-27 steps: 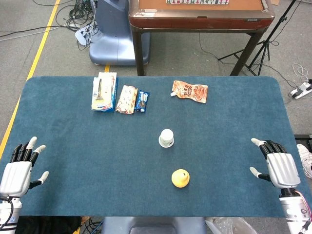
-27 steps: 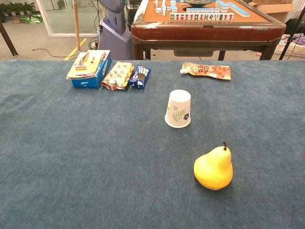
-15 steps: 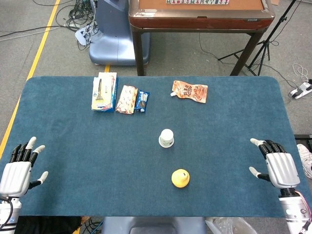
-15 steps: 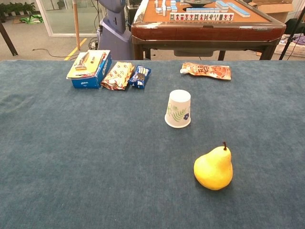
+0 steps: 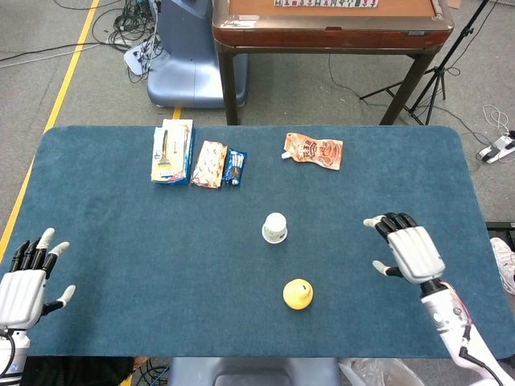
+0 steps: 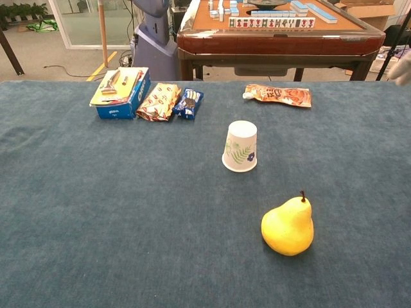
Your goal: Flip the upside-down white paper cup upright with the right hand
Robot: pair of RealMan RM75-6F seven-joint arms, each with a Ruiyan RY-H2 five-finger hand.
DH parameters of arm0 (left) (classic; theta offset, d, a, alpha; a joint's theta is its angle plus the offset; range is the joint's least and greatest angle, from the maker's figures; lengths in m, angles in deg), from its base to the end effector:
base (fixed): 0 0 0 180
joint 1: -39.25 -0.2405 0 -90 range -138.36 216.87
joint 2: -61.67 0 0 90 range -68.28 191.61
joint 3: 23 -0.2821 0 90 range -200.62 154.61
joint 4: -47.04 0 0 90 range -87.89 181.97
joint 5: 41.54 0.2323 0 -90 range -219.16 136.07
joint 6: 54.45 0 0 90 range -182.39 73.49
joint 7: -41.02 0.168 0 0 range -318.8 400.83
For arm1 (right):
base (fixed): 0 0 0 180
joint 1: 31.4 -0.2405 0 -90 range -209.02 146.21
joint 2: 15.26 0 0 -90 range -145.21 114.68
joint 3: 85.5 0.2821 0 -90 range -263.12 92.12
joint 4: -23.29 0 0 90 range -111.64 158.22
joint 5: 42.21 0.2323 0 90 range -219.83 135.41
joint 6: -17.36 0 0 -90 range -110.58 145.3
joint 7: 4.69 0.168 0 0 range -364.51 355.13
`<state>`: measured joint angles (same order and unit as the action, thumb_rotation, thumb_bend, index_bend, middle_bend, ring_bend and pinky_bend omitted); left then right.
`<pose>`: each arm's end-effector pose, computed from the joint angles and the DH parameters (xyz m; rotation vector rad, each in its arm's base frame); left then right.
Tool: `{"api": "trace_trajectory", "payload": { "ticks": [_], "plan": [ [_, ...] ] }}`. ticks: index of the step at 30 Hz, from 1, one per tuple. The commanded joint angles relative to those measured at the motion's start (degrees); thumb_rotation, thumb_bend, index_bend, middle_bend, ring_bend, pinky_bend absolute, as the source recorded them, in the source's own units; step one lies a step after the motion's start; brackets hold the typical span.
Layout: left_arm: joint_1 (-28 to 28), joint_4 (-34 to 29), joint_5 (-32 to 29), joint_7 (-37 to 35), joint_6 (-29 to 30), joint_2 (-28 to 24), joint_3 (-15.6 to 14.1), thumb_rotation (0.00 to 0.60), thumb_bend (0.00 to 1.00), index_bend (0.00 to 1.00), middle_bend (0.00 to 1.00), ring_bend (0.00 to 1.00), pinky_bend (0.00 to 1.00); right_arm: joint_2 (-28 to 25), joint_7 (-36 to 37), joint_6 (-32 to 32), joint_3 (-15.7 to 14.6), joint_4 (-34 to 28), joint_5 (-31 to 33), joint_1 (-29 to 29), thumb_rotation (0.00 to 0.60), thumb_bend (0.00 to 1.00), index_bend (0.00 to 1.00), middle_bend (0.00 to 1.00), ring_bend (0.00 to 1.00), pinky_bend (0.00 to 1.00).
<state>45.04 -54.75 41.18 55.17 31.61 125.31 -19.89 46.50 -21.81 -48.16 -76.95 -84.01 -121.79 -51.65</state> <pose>-0.3107 0.2116 0.1435 -1.3833 -0.8412 -0.8315 -0.2343 -0.2919 0.1054 1.7189 -0.8603 0.8801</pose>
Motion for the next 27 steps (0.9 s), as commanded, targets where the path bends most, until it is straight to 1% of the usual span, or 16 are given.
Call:
{"api": "trace_trajectory", "payload": {
  "ticks": [1, 6, 11, 18, 27],
  "plan": [
    [-0.2, -0.3, 0.1, -0.1, 0.1, -0.4, -0.1, 0.600, 0.21, 0.19, 0.00, 0.01, 0.00, 2.4, -3.3, 6.3, 2.8, 0.5, 4.7, -5.8, 0.600, 0.15, 0.28, 0.28, 0.19, 0.21],
    [-0.5, -1.0, 0.4, 0.1, 0.7, -0.9, -0.2, 0.600, 0.21, 0.19, 0.00, 0.01, 0.00, 6.7, -6.4, 12.7, 5.0, 3.0, 11.6, -12.6, 0.600, 0.15, 0.29, 0.27, 0.18, 0.19],
    [-0.8, -1.1, 0.7, 0.2, 1.0, -0.8, -0.2, 0.600, 0.21, 0.19, 0.00, 0.01, 0.00, 11.5, -9.6, 16.0, 6.0, 6.5, 17.7, -18.2, 0.600, 0.15, 0.29, 0.23, 0.15, 0.16],
    [-1.0, -1.1, 0.4, 0.3, 1.0, -0.9, -0.3, 0.600, 0.21, 0.19, 0.00, 0.01, 0.00, 16.7, -14.0, 18.6, 6.1, 11.6, 24.1, -24.8, 0.600, 0.15, 0.28, 0.22, 0.14, 0.15],
    [-1.3, -0.6, 0.1, 0.1, 0.8, -0.8, -0.4, 0.600, 0.21, 0.19, 0.00, 0.01, 0.00, 22.2, -18.7, 20.6, 4.9, 17.4, 32.2, -32.1, 0.600, 0.15, 0.29, 0.22, 0.13, 0.14]
  ]
}}
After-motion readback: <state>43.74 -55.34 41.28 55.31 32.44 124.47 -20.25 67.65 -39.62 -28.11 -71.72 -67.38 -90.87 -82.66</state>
